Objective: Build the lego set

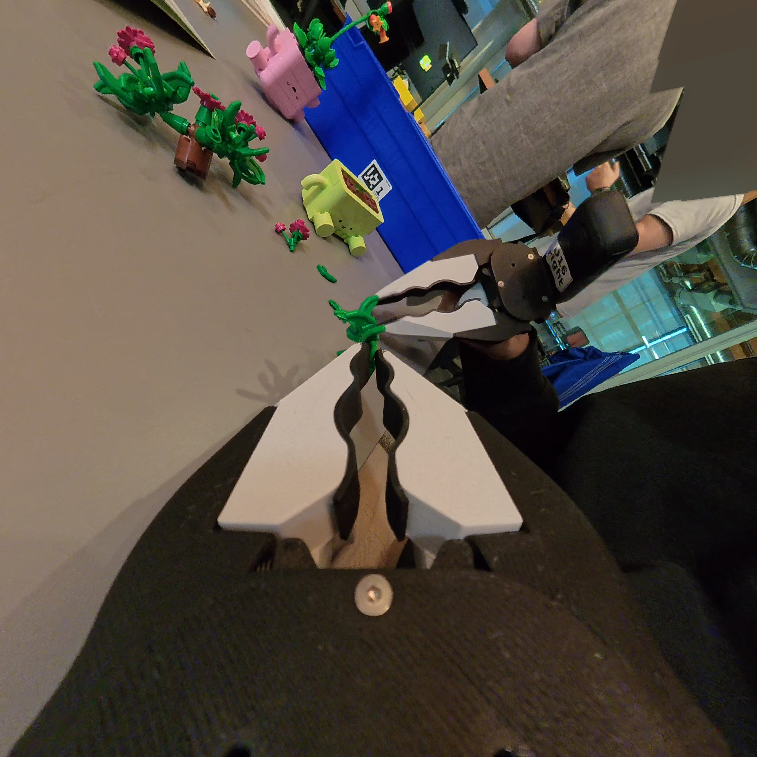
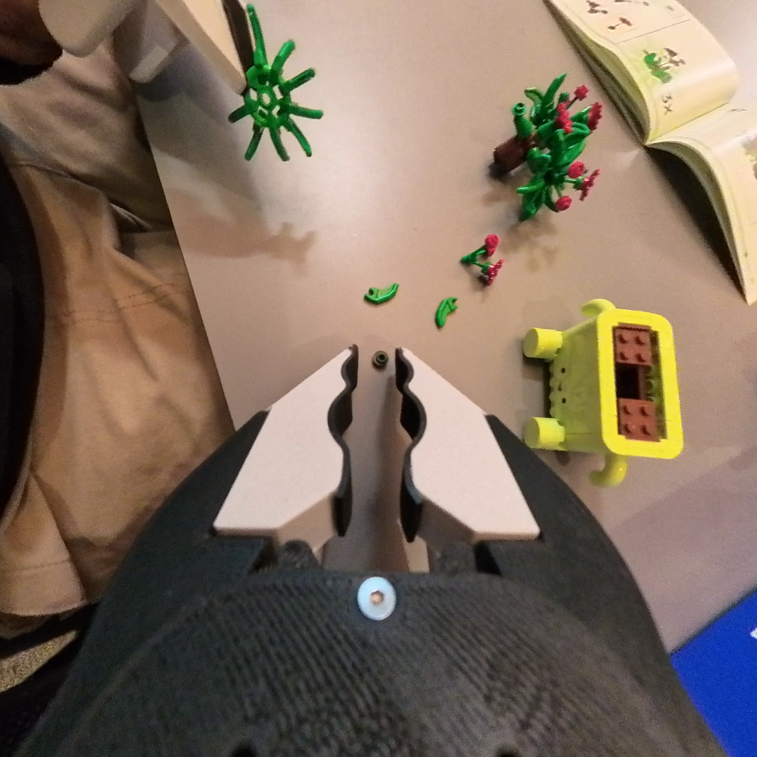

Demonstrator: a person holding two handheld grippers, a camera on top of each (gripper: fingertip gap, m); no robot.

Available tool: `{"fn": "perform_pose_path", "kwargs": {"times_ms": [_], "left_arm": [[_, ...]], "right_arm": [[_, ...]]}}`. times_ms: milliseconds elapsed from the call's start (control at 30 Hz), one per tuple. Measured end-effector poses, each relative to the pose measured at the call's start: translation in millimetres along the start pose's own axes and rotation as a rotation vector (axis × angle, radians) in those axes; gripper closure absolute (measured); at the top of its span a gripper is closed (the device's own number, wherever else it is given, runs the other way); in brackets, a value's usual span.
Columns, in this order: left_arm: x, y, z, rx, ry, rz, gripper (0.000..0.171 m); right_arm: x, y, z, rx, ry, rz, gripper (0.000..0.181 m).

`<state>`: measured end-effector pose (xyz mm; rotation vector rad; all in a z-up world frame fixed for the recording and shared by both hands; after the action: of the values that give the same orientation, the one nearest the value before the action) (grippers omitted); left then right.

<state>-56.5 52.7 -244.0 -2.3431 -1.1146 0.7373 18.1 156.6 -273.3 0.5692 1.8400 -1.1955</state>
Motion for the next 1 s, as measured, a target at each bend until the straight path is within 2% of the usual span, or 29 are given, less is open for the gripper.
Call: {"fn": "perform_pose_path", "kwargs": {"times_ms": [267, 733, 800, 933, 1000], "left_arm": [[0.8, 0.5, 0.1, -0.002, 0.006, 0.003, 0.171], [3.9, 1.7, 1.5, -0.009, 0.006, 0.018, 0.171], [4.4, 0.8, 0.8, -0.022, 0.018, 0.013, 0.171], [5.7, -5.3, -6.3, -0.094, 0.113, -0.024, 0.171], [7.9, -6.6, -12.3, -0.115, 0.162, -0.028, 0.171]], "right_arm": [[0.1, 1.5, -5.7, 0.154, -0.106, -0.057, 0.168], [3.3, 2.7, -4.2, 0.168, -0.137, -0.06, 0.176], [-2.7, -10.1, -2.1, 0.153, -0.138, -0.135, 0.176], [-26.8, -63.1, 19.2, 0.06, -0.141, -0.451, 0.176], [-35.2, -81.8, 29.6, 0.012, -0.091, -0.562, 0.177]]}}
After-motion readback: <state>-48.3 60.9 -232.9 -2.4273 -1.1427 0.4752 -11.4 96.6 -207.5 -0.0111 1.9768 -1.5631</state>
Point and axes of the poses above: each gripper's, where its closed fingertips meet, x out along the fingers, y out of its underside, z = x × y across the jaws, the point moved 2 cm from there along -x, back along the fingers, and after that the axes turned 12 degrees about z, right-handed, at the moved point
